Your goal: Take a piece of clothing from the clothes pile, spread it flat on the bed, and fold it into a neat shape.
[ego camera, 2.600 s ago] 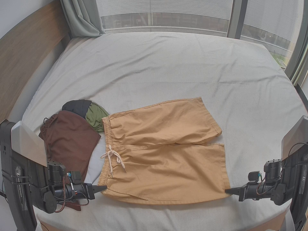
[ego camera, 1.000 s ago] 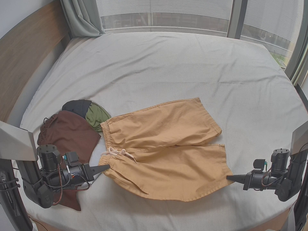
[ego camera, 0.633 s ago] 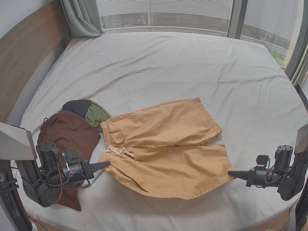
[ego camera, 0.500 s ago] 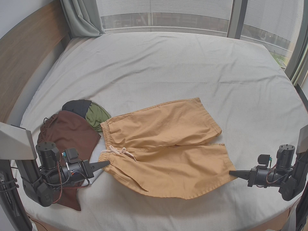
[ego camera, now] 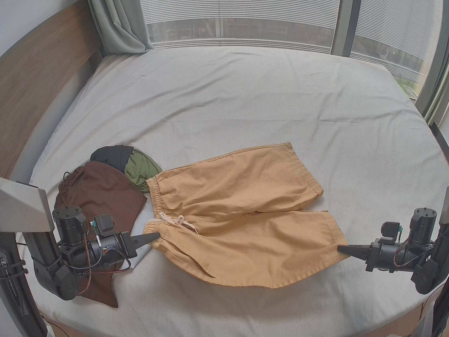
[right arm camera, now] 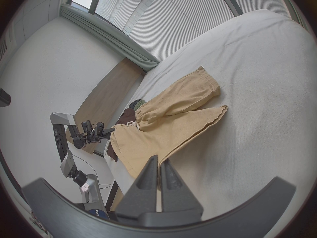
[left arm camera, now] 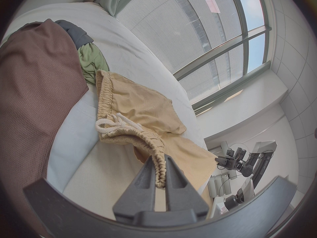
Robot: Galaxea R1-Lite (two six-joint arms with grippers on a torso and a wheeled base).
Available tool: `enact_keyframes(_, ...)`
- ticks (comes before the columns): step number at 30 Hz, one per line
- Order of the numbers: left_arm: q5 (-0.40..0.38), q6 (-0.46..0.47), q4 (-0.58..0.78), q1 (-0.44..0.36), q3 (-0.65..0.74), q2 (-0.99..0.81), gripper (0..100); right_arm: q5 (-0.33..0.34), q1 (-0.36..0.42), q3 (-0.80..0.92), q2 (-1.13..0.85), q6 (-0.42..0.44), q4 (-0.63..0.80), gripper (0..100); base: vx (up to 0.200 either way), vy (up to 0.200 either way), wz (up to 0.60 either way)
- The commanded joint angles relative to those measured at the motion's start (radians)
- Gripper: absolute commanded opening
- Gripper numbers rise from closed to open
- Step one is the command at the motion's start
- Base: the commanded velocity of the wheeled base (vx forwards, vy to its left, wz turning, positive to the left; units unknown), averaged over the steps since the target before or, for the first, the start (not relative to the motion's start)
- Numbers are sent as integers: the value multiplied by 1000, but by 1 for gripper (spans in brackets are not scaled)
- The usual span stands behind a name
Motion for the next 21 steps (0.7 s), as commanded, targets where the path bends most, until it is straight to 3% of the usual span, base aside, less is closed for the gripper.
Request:
enact_keyframes(1, 0, -1, 0, 1, -1, 2, 0, 1, 2, 17, -21, 0, -1, 0, 0, 0, 0)
enact_keyframes(12, 0, 6, -2, 1, -4, -8, 0, 4, 2, 9, -55, 1, -2, 0, 0, 0, 0)
enact_keyframes(21, 37, 1, -2, 3, -43, -9, 0, 12, 2, -43, -94, 67, -2, 0, 0, 0, 0)
